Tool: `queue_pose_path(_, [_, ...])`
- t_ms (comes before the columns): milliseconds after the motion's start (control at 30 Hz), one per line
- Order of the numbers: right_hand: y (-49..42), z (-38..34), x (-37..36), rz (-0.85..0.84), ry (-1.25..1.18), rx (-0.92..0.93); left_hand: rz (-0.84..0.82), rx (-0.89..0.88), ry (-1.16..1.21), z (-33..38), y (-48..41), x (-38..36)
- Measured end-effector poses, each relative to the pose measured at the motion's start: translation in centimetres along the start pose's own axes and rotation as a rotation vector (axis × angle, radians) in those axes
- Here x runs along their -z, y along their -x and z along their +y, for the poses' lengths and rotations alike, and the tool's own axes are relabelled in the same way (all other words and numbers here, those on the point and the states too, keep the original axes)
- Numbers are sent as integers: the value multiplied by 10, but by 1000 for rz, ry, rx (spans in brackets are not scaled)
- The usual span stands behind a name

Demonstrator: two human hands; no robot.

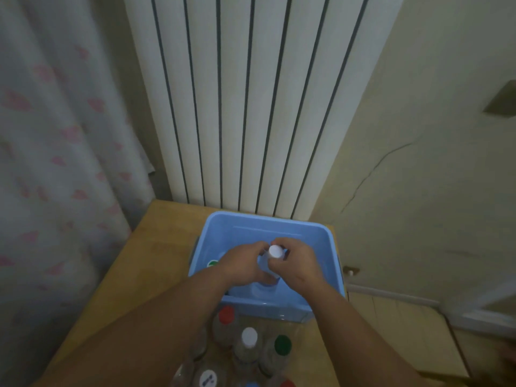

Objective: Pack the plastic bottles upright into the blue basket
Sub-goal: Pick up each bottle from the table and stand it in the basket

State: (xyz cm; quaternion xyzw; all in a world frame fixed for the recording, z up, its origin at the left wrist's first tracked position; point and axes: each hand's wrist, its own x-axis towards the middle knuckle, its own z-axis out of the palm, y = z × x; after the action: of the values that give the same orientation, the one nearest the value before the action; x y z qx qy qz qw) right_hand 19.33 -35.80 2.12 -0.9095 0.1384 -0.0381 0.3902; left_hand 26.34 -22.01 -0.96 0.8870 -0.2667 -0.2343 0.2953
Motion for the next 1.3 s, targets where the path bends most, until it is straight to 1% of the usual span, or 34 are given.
queue_pose_path(233, [-5,18,-15,-102,70,-77,-140,-2,-196,-16,-16,-9])
queue_pose_path(467, [-7,28,-25,-157,111,-104,-158,-23,-370,-23,-24,-16])
queue_pose_path(567, [-7,33,-28,-187,138,-106,-195,-13,-431,-27,-25,-20])
queue_pose_path(767, [-3,44,-39,-229,168,-101,-245,-13,-635,-22,-28,-21])
queue_pose_path(1033, [-2,50,-43,-209,95,-117,-229,-11,-686,-23,-28,-20])
queue_pose_path(1167, [-1,52,-42,-227,71,-102,-223,-11,-689,-20,-24,-21])
queue_pose_path(1300, [-2,56,-39,-251,71,-135,-212,-17,-673,-17,-21,-19])
